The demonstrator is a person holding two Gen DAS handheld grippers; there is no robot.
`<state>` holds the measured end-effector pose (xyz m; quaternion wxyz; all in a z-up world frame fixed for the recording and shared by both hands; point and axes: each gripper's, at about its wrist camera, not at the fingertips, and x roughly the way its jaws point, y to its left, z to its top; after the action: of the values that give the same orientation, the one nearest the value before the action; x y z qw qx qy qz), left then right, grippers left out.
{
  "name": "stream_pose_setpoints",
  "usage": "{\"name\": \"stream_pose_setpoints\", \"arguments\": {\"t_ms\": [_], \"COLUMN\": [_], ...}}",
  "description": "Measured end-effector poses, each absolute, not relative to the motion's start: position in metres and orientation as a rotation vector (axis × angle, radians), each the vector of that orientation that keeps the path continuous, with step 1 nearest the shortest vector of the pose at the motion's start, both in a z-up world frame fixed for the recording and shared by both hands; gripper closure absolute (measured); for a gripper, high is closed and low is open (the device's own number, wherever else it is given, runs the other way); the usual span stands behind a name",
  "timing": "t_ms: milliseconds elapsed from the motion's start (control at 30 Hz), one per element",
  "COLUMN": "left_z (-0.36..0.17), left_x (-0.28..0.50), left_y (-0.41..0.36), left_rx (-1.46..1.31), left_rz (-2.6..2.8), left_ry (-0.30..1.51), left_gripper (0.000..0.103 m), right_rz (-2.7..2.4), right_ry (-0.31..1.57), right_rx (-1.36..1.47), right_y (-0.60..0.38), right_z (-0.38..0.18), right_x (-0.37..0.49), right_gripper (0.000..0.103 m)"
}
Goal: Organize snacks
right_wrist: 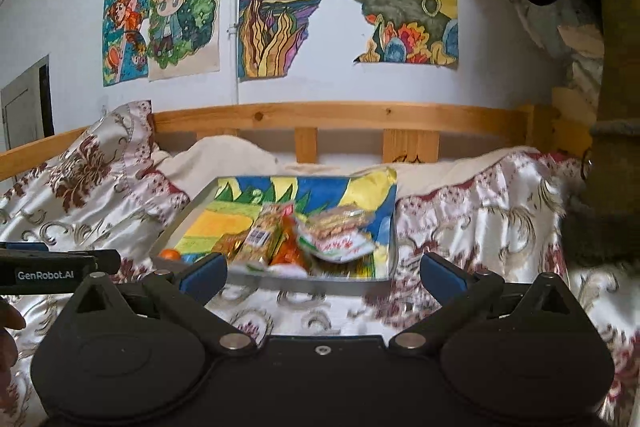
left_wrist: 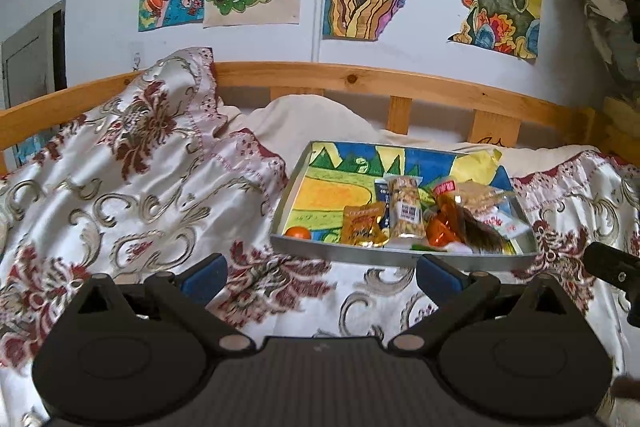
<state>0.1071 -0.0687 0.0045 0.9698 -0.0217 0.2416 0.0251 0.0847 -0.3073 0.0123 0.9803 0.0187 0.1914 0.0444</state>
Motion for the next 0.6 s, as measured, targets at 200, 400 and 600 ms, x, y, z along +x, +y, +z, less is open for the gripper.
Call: {"name": "stream_pose_setpoints", "arguments": {"t_ms": [200, 400, 600], "left_z": [0.004, 0.004, 0.005], "left_x": [0.082, 0.067, 0.062], "left_y": [-0.06, -0.054, -0.052], "left_rx": [-0.051, -0.056, -0.058], "left_rz": [0.059, 0.06, 0.056], "left_ry": [0.493, 0.491, 0.483], "left_gripper": [0.001, 0.001, 0.001], "right_rz": [0.089, 0.088, 0.087], "right_ry": [0.398, 0.398, 0.391], "right_rx": [0.046, 0.036, 0.03], "right_y": [-0.3, -0.295, -0.293], "right_z": [0.012, 0.012, 0.011], "right_x": [0.065, 0.056, 0.053], "right_gripper": [0.001, 0.001, 0.001]}}
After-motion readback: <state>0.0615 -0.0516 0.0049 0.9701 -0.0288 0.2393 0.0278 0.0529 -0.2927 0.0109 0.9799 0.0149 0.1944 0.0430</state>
